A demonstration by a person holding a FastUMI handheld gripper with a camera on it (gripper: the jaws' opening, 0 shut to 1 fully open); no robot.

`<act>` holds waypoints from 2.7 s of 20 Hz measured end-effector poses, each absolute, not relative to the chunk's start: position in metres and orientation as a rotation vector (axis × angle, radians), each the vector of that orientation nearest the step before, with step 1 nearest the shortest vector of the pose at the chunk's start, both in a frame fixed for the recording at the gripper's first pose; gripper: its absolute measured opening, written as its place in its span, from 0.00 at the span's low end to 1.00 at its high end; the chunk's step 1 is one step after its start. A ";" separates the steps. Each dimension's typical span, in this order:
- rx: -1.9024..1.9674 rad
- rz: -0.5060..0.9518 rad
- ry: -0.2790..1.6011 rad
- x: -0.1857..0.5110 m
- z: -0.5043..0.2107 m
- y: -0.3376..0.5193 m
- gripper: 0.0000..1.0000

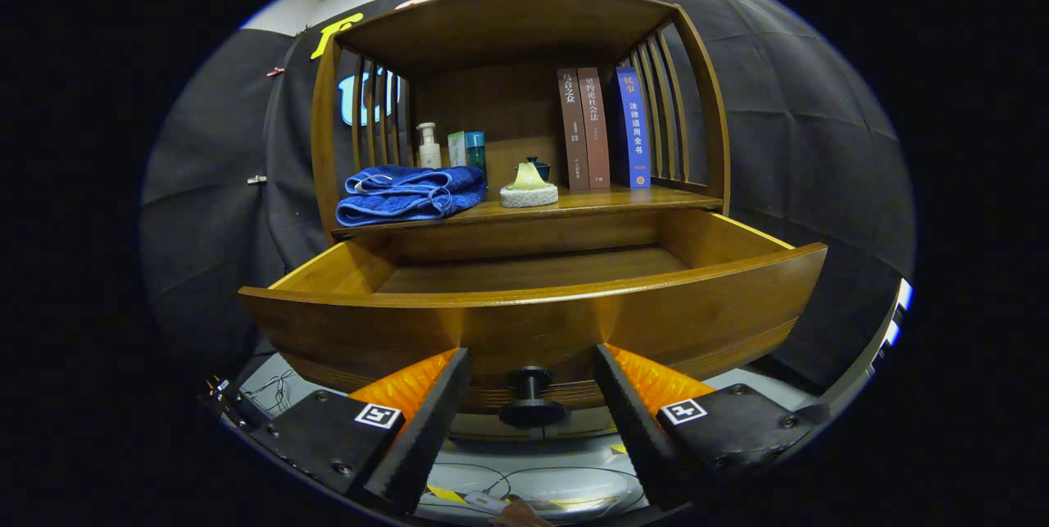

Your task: Pull open the drawer, take out the items inside it, and place them on the countertop above the cabinet.

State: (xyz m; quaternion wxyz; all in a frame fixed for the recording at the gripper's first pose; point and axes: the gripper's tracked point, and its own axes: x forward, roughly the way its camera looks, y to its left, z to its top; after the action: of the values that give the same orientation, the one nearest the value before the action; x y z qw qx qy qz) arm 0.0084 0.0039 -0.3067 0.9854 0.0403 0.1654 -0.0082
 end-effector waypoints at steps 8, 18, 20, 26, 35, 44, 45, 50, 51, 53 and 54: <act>0.085 -0.020 0.317 0.055 -0.304 0.003 0.99; 0.074 -0.030 0.310 0.126 -0.312 0.003 0.99; 0.077 -0.030 0.307 0.137 -0.312 0.002 0.99; 0.092 -0.030 0.310 0.159 -0.319 0.001 0.99; 0.070 -0.031 0.299 0.167 -0.320 -0.002 0.99; 0.070 -0.053 0.273 0.161 -0.296 -0.007 1.00; 0.072 -0.049 0.262 0.158 -0.289 -0.006 1.00; 0.052 -0.048 0.171 0.132 -0.230 -0.005 0.99; 0.044 -0.047 0.150 0.128 -0.217 -0.004 0.99; 0.039 -0.037 0.108 0.117 -0.187 -0.001 0.99; 0.042 -0.027 0.090 0.112 -0.173 0.003 0.99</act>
State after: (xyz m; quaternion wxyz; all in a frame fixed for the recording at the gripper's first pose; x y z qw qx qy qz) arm 0.1115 0.0027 -0.1729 0.9987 0.0208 0.0452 -0.0135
